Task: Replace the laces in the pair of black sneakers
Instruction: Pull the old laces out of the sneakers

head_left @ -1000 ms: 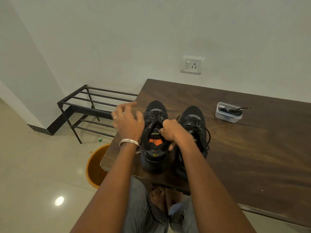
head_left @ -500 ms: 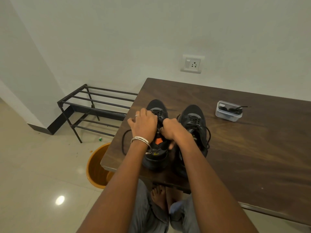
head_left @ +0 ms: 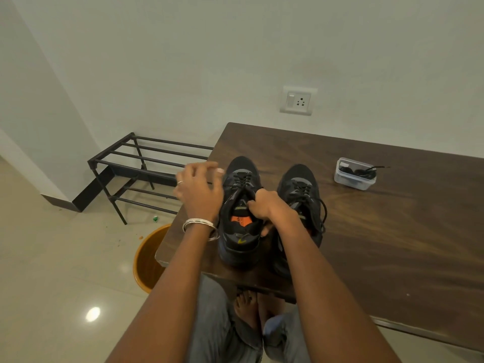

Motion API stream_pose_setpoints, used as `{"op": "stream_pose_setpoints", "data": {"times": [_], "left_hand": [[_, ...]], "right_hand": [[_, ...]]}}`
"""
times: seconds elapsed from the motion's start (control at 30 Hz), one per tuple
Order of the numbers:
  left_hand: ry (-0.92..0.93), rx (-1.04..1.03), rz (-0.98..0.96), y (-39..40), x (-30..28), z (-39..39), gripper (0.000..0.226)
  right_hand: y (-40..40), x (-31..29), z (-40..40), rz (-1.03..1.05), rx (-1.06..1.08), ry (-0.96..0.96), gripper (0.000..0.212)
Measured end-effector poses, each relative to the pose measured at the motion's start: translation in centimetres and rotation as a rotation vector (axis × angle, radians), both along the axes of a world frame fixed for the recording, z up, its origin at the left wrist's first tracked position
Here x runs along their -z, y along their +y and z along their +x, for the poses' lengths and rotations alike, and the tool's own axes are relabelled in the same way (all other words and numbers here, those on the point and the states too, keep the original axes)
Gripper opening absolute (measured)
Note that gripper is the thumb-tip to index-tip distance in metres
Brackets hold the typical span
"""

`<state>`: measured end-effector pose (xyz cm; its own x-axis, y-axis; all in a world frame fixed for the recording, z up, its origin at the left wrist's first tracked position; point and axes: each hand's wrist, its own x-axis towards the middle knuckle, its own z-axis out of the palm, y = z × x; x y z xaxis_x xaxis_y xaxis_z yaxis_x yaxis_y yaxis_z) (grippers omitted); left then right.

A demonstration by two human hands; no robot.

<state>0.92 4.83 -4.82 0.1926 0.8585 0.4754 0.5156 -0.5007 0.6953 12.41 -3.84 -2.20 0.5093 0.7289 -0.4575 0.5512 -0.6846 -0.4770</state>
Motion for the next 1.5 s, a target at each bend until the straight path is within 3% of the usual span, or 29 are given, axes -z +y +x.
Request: {"op": "stream_pose_setpoints", "data": {"times": [0.13,0.4,0.47,0.57,0.63,0.7,0.8,0.9,1.07,1.37,1.5], "left_hand": [[0.361,0.211,-0.006,-0.9,0.3,1.3,0.024],[0.343,0.21,-0.093,-1.8,-0.2,2.3,0.028],[0.18,0.153,-0.191,-1.6,0.0,2.2,0.028],[-0.391,0.016,-0.433,-0.7,-0.1,1.8,0.018],[-0.582,-0.089,-0.489,-0.6,-0.7,1.4,0.018],[-0.489,-0.153,-0.369,-0.7,-1.0,1.0,0.019],[-0.155,-0.125,-0.164,-0.9,-0.6,0.6,0.02],[0.128,0.029,-0.098,-0.9,-0.2,0.7,0.022],[0.406,0.183,-0.062,-1.5,-0.1,1.5,0.024],[0.406,0.258,0.068,-2.3,-0.4,2.5,0.019],[0.173,0.126,-0.155,-1.7,-0.3,2.3,0.013]], "right_hand": [[-0.2,0.1,-0.1,-0.015,-0.018,0.003,0.037],[-0.3,0.1,-0.6,-0.022,-0.011,-0.023,0.033],[-0.2,0.3,-0.6,-0.027,0.001,-0.027,0.034],[0.1,0.5,-0.6,-0.038,0.025,-0.01,0.035],[0.2,0.6,-0.5,-0.047,0.033,0.003,0.038],[0.2,0.6,-0.5,-0.043,0.029,-0.002,0.036],[0.2,0.6,-0.4,-0.037,0.016,-0.01,0.034],[0.2,0.6,-0.4,-0.032,0.019,-0.012,0.035],[-0.1,0.3,-0.6,-0.029,0.025,0.012,0.033],[-0.1,0.3,-0.7,-0.04,0.03,0.018,0.03],[0.1,0.3,-0.7,-0.05,0.034,-0.001,0.035]]}}
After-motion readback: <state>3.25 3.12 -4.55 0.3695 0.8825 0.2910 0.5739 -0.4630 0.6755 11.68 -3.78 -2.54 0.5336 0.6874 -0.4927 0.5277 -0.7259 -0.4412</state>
